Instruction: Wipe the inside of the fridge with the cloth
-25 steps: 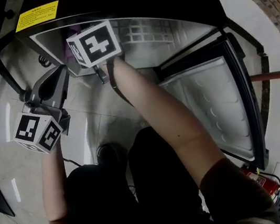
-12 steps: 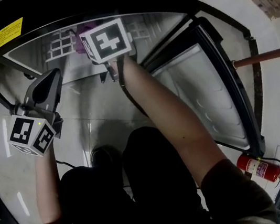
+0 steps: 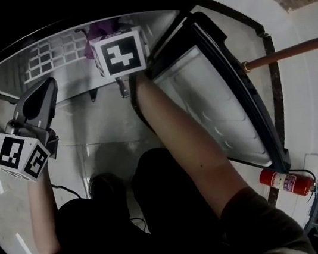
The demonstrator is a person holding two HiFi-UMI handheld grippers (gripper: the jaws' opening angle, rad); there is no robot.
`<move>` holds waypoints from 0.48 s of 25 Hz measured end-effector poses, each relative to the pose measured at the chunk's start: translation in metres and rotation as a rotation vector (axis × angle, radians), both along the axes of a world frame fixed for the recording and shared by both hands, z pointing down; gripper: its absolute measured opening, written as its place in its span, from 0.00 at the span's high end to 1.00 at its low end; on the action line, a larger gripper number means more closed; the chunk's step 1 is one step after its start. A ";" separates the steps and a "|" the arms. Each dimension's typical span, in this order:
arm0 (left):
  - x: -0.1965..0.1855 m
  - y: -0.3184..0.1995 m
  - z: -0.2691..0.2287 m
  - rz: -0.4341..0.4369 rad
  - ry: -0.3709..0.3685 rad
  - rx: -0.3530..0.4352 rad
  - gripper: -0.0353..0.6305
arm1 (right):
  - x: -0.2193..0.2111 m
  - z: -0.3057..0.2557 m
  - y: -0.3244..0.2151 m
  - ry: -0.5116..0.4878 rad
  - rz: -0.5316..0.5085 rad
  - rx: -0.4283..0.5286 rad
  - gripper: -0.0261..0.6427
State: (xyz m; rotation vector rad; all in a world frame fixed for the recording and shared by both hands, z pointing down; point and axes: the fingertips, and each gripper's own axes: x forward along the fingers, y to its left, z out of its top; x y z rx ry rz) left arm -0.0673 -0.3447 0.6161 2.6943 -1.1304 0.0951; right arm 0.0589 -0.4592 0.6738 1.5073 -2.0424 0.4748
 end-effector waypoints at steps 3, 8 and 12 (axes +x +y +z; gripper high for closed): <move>-0.001 -0.001 0.000 -0.009 0.011 -0.003 0.92 | 0.018 -0.002 -0.001 0.038 0.059 0.016 0.84; -0.007 -0.003 -0.005 -0.031 0.025 0.012 0.92 | 0.020 -0.018 -0.006 -0.076 0.090 0.093 0.84; -0.012 0.000 -0.007 -0.039 0.034 0.016 0.92 | 0.022 -0.061 -0.008 -0.180 0.146 0.287 0.84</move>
